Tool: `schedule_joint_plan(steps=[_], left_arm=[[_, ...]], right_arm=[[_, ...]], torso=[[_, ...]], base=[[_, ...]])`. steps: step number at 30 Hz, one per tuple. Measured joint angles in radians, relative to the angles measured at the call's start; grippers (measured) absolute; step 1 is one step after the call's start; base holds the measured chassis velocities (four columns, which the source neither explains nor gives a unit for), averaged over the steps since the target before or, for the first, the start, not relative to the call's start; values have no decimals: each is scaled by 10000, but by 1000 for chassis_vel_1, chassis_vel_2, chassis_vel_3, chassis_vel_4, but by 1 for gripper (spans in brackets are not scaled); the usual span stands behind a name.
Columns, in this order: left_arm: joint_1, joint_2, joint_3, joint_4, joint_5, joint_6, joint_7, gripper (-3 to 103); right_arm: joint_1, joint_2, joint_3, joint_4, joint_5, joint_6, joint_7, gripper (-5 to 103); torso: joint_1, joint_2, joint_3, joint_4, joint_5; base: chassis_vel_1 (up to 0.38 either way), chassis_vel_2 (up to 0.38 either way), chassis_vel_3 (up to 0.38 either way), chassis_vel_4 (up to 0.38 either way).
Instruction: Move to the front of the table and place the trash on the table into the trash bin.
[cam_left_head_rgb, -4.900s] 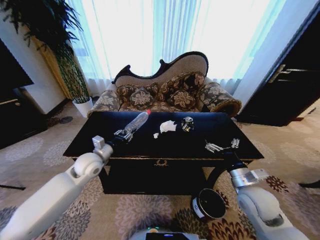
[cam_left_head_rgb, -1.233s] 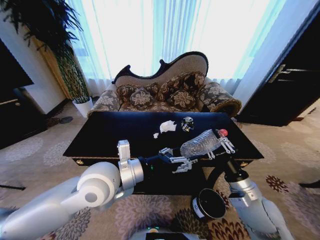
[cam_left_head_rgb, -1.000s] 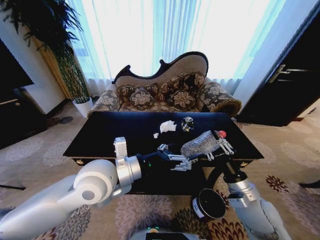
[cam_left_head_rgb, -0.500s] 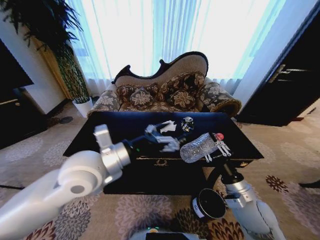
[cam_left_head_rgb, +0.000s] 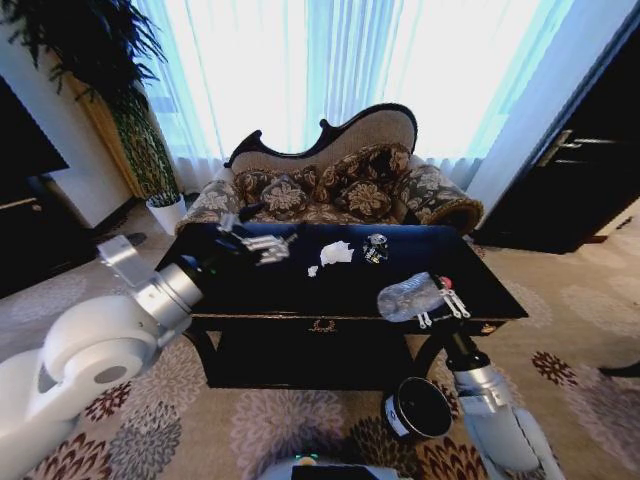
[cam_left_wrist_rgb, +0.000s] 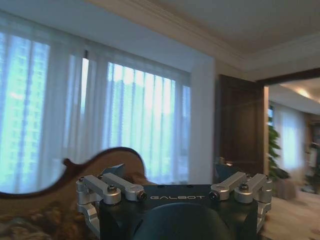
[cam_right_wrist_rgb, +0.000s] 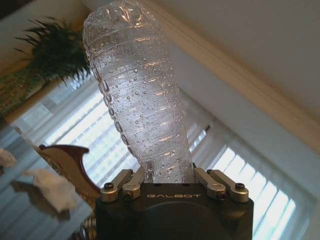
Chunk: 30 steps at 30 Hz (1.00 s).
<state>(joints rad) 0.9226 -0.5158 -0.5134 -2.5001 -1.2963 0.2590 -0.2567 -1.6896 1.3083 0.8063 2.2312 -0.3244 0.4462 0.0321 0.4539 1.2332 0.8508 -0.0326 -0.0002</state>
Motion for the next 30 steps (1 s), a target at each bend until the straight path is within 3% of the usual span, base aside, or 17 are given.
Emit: schedule_joint_plan(steps=[4, 5, 9, 13, 21, 24, 27, 30], left_arm=[[1148, -303, -1443, 1, 396, 20, 145, 100], [1148, -303, -1443, 1, 396, 20, 145, 100], [2859, -825, -2591, 371, 1577, -295, 937, 100], [4002, -1217, -3205, 799, 2412, -566, 1379, 100], [5857, -2313, -4858, 1373, 3015, -987, 1964, 100], [6127, -2565, -5138, 1477, 3178, -1072, 2017, 100], [6706, -3122, -5425, 1649, 4115, -1389, 2187, 100], [6994, -3389, -5399, 1672, 4377, -1575, 2312, 100]], right_arm=[[-412, 54, 459, -370, 1043, 38, -6, 27], [-412, 54, 459, -370, 1043, 38, -6, 27], [-768, 167, 689, -802, 2189, 284, 73, 27], [-1107, 278, 823, -1129, 2674, 468, 160, 26], [-1403, 374, 682, -2371, 3556, 590, 343, 26], [-1249, 377, 581, -2728, 3622, 521, 370, 26], [-895, 372, 221, -3512, 3664, 419, 482, 26], [-706, 368, -79, -4107, 3664, 390, 555, 26]], torso=[[0, 0, 0, 0, 0], [0, 0, 0, 0, 0], [-1, 0, -1, 3, 0], [0, 0, 0, 0, -2], [-1, 0, -1, 1, -1], [-1, 1, 0, 0, 0], [0, 1, 0, 3, -1], [-1, 0, 0, 2, -1]], base=[[0, 0, 0, 0], [0, 0, 0, 0], [0, 0, 0, 0], [0, 0, 0, 0], [0, 0, 0, 0], [0, 0, 0, 0], [0, 0, 0, 0], [0, 0, 0, 0]])
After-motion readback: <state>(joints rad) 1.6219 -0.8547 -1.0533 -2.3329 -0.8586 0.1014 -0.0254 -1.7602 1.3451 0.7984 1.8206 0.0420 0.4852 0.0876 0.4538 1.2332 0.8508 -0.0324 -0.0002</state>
